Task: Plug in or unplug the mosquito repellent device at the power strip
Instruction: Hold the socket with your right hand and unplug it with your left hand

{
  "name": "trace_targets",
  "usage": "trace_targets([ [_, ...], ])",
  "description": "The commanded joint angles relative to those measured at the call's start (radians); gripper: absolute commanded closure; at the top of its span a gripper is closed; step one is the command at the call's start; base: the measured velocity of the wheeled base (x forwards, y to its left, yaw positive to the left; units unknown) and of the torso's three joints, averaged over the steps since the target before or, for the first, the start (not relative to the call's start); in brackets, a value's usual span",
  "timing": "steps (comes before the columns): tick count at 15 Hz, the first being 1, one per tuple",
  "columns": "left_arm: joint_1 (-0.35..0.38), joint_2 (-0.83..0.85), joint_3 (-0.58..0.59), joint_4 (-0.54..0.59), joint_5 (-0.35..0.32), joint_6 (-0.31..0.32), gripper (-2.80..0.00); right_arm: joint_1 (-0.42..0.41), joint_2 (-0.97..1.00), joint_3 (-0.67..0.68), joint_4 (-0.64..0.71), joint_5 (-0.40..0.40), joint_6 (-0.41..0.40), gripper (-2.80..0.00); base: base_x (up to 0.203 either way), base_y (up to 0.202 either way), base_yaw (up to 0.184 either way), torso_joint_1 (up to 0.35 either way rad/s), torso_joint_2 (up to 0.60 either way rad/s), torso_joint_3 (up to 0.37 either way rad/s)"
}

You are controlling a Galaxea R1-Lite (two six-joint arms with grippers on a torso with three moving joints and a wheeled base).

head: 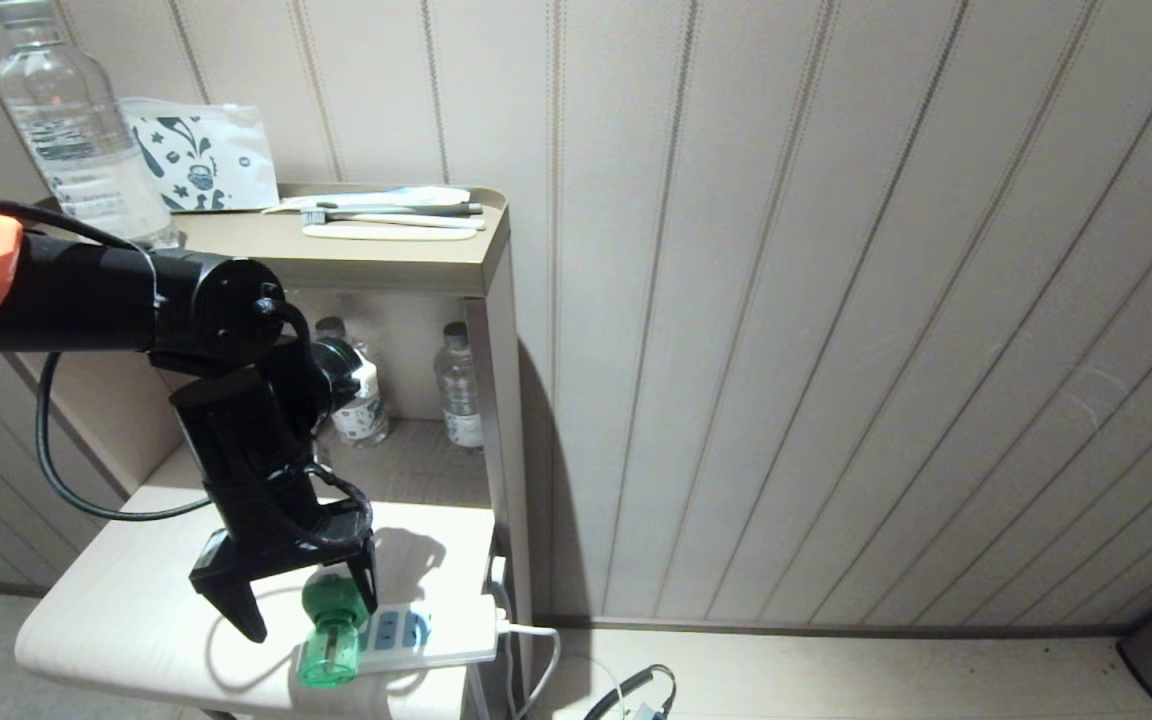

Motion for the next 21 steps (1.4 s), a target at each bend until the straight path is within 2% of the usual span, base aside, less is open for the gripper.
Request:
trace_targets([
  [1, 0.008, 0.054, -0.01, 0.003, -0.001, -0.004, -2.8, 0.0, 0.0, 0.0, 0.0, 0.0, 0.0, 0.0, 0.0, 0.0, 0.0, 0.0, 0.0, 0.0],
  [11, 0.029, 0.142, -0.048, -0.034, 0.002, -0.004, -2.8, 0.0, 0.0, 0.0, 0.0, 0.0, 0.0, 0.0, 0.0, 0.0, 0.0, 0.0, 0.0, 0.0],
  [21, -0.002, 0.125, -0.025, -0.089, 0.045, -0.004, -2.8, 0.0, 0.0, 0.0, 0.0, 0.0, 0.0, 0.0, 0.0, 0.0, 0.0, 0.0, 0.0, 0.0],
])
